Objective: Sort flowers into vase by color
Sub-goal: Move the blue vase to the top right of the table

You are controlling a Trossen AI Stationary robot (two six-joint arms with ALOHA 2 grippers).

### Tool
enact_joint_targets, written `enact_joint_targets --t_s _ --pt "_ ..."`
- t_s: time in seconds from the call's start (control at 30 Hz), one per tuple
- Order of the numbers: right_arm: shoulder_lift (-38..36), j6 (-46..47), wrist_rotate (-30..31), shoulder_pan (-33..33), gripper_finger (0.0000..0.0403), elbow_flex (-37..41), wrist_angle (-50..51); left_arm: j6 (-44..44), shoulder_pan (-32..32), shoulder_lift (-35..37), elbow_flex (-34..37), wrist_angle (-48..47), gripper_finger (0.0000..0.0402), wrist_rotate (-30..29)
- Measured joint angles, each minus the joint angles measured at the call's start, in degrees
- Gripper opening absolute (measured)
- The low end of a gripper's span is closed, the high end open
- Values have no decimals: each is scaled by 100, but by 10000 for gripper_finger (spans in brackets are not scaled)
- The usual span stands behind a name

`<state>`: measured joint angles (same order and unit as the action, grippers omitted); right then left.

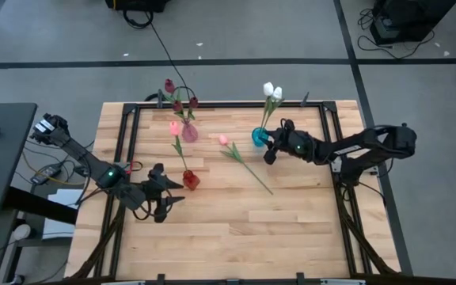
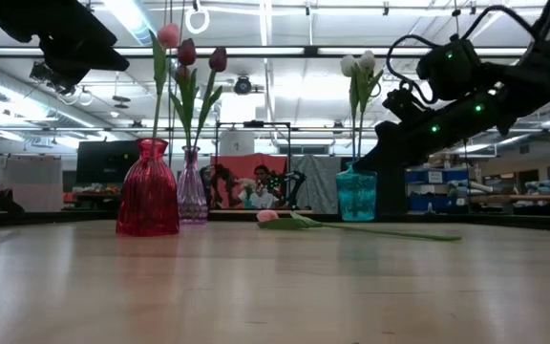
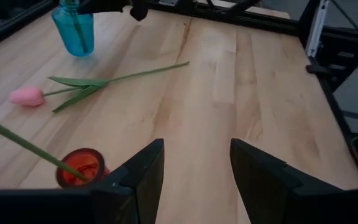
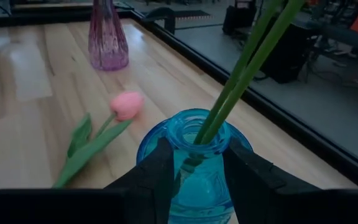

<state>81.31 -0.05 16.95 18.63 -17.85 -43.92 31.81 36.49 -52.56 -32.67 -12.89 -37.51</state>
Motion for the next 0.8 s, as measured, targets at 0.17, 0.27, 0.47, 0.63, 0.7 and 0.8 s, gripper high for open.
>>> enact_joint_targets --t_s 0.17,0.27,0.47,0.63,0.7,0.8 --pt "478 -16 -580 255 139 0 -744 -7 0 0 0 -16 190 -67" --pt "850 -16 -779 337 139 -2 -1409 -8 0 0 0 -17 190 -121" --pt "1401 90 -804 488 141 -60 -1857 -8 0 0 0 -19 190 -145" --pt "1492 240 -1080 646 170 -115 -1796 -6 0 2 0 -25 190 -148" --pt "1369 239 -1129 661 190 -112 -1607 -2 0 2 0 -24 190 -148" --pt "1066 238 -1194 638 219 -102 -1166 7 0 2 0 -25 190 -147"
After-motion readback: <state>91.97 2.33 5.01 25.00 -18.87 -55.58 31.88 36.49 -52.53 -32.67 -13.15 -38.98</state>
